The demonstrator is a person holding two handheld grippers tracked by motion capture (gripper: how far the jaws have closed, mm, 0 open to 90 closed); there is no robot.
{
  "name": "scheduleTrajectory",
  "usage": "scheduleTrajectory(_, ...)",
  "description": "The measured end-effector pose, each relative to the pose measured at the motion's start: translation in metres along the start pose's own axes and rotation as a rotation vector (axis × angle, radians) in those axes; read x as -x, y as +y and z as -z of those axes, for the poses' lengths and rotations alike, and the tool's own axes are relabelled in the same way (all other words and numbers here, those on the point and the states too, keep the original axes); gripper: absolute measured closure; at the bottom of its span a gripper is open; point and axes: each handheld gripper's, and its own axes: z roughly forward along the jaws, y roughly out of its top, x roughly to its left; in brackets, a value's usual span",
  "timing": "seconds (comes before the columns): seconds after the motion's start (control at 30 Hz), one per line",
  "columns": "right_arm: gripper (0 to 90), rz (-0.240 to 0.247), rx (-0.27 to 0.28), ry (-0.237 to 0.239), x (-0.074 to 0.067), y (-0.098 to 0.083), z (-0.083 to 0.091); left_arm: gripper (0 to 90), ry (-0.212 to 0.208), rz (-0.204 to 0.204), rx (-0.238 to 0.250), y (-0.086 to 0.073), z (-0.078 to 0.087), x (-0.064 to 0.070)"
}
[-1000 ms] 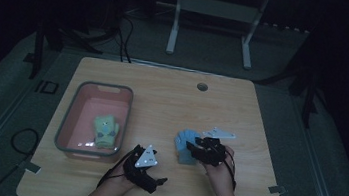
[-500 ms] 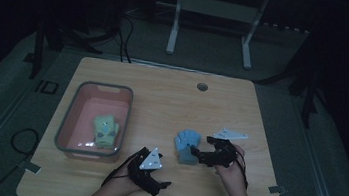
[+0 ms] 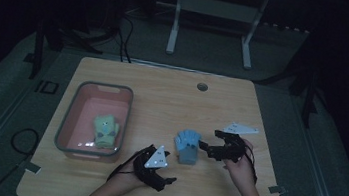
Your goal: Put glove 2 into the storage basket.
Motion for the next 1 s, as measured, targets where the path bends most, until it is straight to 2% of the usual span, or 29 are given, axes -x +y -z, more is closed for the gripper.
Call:
scheduleTrajectory(0.2, 14.1, -0.001, -0.004, 0.027, 0.003, 0.007, -0.004, 14.7, -0.018, -0.033, 0.002, 0.013, -0.012, -0.005)
scheduleTrajectory(0.23, 14.1, -0.001, -0.001, 0.026, 0.004, 0.008, -0.005, 14.7, -0.018, -0.055, 0.0, 0.018, -0.016, -0.006)
scheduleTrajectory(0.37, 13.2, -0.034, -0.014, 0.059, 0.009, 0.014, -0.012, 14.7, -0.019, -0.079, -0.007, 0.025, -0.025, -0.009)
scheduleTrajectory(0.5, 12.3, -0.066, -0.042, 0.047, 0.011, 0.015, -0.025, 14.9, -0.028, -0.111, -0.018, 0.031, -0.035, -0.012)
scheduleTrajectory(0.57, 12.6, -0.076, -0.049, 0.074, 0.012, 0.015, -0.032, 15.1, -0.028, -0.125, -0.024, 0.032, -0.04, -0.013)
scheduleTrajectory(0.63, 14.5, -0.075, -0.066, 0.066, 0.013, 0.014, -0.039, 15.4, -0.019, -0.15, -0.037, 0.034, -0.044, -0.013)
scheduleTrajectory(0.7, 18.8, -0.045, -0.08, 0.045, 0.013, 0.013, -0.046, 16.1, -0.019, -0.166, -0.041, 0.036, -0.047, -0.012)
scheduleTrajectory(0.77, 20.6, -0.04, -0.085, 0.04, 0.013, 0.011, -0.051, 20.4, -0.013, -0.18, -0.039, 0.037, -0.049, -0.011)
scheduleTrajectory(0.83, 22.3, -0.031, -0.102, 0.036, 0.015, 0.009, -0.057, 20.9, 0.004, -0.2, -0.062, 0.038, -0.052, -0.01)
scheduleTrajectory(0.9, 22.3, -0.04, -0.119, 0.033, 0.016, 0.006, -0.062, 23.4, 0.016, -0.213, -0.087, 0.037, -0.056, -0.012)
scheduleTrajectory(1.0, 22.9, -0.054, -0.141, 0.035, 0.018, 0.001, -0.07, 28.6, 0.005, -0.212, -0.116, 0.034, -0.062, -0.017)
